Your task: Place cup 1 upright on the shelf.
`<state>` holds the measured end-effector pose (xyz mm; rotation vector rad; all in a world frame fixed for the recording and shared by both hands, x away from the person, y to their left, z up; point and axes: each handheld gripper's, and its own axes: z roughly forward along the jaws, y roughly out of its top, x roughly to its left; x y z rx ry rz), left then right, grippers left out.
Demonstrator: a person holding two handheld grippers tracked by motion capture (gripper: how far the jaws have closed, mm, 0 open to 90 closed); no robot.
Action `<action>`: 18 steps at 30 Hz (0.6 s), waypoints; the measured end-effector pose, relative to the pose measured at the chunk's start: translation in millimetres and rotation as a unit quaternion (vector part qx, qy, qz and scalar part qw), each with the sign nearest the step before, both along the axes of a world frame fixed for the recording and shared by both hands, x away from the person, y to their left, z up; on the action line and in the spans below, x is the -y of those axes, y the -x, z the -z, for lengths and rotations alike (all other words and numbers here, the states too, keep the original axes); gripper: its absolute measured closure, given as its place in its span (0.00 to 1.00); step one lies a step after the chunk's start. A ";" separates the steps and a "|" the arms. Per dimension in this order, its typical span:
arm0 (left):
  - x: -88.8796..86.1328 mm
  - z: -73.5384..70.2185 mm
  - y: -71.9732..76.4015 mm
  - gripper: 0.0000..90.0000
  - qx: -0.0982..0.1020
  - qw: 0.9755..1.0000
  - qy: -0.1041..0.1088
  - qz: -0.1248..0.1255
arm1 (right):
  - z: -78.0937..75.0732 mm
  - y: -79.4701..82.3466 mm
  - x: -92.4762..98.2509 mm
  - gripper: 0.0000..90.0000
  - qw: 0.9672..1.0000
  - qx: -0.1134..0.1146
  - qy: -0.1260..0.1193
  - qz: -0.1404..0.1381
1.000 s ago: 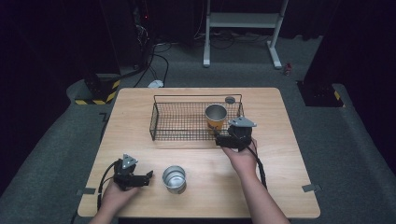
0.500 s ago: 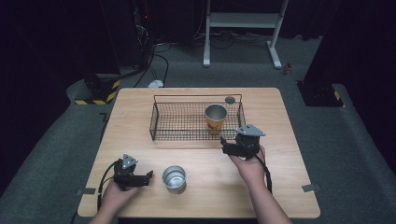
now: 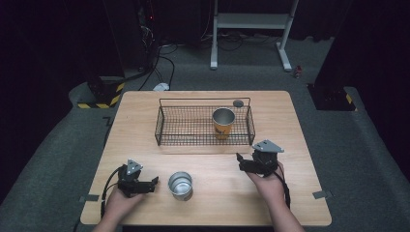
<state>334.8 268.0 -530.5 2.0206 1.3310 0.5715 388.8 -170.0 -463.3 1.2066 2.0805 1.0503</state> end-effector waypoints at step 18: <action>0.0 0.0 0.0 0.04 0.000 1.000 0.000 0.000 | 43.0 19.6 23.3 0.13 0.997 -0.062 0.029 0.022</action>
